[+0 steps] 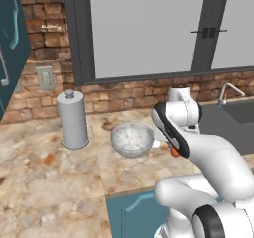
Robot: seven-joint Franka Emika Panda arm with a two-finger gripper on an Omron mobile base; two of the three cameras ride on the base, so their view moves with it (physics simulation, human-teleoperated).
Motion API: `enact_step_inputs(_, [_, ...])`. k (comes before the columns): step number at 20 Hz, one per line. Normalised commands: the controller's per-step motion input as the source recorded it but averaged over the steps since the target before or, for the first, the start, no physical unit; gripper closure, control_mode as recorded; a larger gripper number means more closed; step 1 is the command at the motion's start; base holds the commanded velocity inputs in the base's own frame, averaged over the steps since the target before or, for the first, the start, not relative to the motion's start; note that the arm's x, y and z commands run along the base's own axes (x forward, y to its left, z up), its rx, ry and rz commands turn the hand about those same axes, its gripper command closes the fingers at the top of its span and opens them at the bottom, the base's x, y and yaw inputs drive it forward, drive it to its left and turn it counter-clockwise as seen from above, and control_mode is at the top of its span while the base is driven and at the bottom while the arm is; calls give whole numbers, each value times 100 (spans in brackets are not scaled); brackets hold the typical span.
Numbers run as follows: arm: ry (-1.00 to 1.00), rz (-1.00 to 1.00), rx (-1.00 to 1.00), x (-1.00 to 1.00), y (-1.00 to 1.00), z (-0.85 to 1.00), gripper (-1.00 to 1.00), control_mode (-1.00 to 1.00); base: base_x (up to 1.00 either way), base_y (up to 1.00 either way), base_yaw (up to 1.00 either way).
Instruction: Gather the eggs and milk located in the vicinity of the sink area and place them right next to the bowl.
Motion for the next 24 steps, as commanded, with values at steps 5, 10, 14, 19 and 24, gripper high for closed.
enact_step_inputs(5, [-12, 24, 0, 10, -18, -10, 100, -100, 0, 0, 0])
enact_step_inputs(10, [-14, 26, 2, 0, -7, -10, 100, -100, 0, 0, 0])
enact_step_inputs(14, [-18, 28, 15, 0, 0, -2, 100, -100, 0, 0, 0])
enact_step_inputs(19, [-14, 35, 18, 0, 0, 0, 100, -100, 0, 0, 0])
enact_step_inputs(24, [-15, 32, 13, 0, 0, -1, 100, -100, 0, 0, 0])
